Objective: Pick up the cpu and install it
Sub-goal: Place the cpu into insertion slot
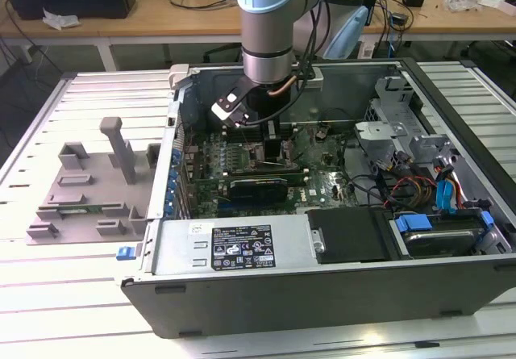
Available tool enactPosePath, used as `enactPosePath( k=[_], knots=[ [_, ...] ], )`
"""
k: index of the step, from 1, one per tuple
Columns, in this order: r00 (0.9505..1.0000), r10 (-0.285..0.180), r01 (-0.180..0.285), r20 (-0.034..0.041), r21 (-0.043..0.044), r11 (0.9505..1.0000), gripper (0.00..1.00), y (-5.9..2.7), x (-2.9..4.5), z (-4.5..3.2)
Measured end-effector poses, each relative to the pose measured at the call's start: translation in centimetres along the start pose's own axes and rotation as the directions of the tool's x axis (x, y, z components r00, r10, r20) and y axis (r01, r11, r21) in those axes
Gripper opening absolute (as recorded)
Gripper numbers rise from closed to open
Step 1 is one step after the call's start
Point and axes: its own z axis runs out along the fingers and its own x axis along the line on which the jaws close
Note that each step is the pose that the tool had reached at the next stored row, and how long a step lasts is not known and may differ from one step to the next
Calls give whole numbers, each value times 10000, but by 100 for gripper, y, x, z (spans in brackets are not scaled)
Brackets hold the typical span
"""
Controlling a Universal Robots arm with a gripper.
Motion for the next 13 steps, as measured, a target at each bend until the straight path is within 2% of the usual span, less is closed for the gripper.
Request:
enactPosePath(
  k=[7,8,9,10,13],
  knots=[
    [10000,-4,4,-11,-10,10000,55,9,3,5],
    [10000,-3,3,-8,-8,10000,61,9,2,4],
    [10000,-3,3,-1,-4,10000,61,8,1,1],
    [10000,-2,2,-1,-4,10000,68,7,0,1],
    [10000,-1,1,1,-2,10000,68,8,0,-16]
  ],
)
